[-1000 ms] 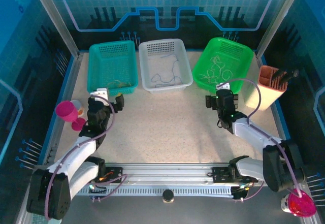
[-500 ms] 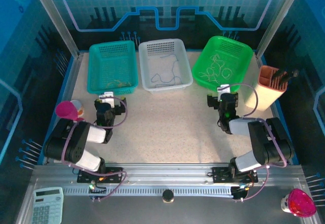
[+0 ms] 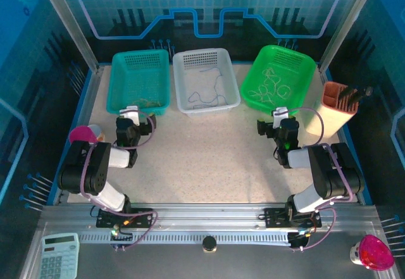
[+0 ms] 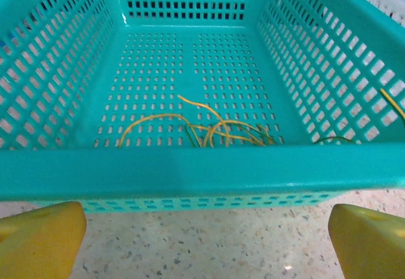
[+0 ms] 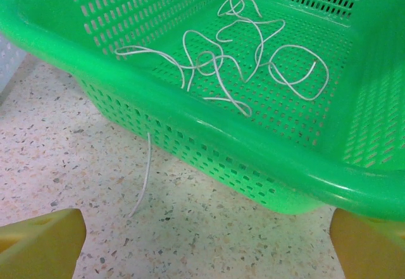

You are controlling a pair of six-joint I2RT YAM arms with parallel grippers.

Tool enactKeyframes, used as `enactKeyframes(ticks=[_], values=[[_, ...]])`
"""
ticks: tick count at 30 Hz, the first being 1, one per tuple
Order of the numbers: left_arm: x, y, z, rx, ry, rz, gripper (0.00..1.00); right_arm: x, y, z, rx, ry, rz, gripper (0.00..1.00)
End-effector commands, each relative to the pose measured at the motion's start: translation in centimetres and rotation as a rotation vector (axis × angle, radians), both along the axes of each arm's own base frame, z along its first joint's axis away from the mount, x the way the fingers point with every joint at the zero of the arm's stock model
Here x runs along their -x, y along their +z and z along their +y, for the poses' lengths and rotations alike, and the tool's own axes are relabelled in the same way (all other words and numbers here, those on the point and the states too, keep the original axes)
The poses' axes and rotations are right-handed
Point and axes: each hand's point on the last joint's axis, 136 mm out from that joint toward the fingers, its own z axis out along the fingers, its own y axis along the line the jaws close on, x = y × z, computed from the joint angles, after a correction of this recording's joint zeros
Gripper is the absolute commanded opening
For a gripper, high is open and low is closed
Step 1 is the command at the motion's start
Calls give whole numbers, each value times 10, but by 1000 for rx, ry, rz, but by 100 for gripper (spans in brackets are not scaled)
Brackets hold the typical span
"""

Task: Untangle the cables

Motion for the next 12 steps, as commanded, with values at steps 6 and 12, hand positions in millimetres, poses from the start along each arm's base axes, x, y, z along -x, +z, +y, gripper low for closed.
enactKeyframes(ticks=[6, 12], values=[[-3, 7, -5, 27, -26, -10, 99, -12, 18, 1, -12, 9, -61, 100], [-3, 7, -5, 29, -28, -10, 99, -12, 16, 8, -33, 70, -48, 100]])
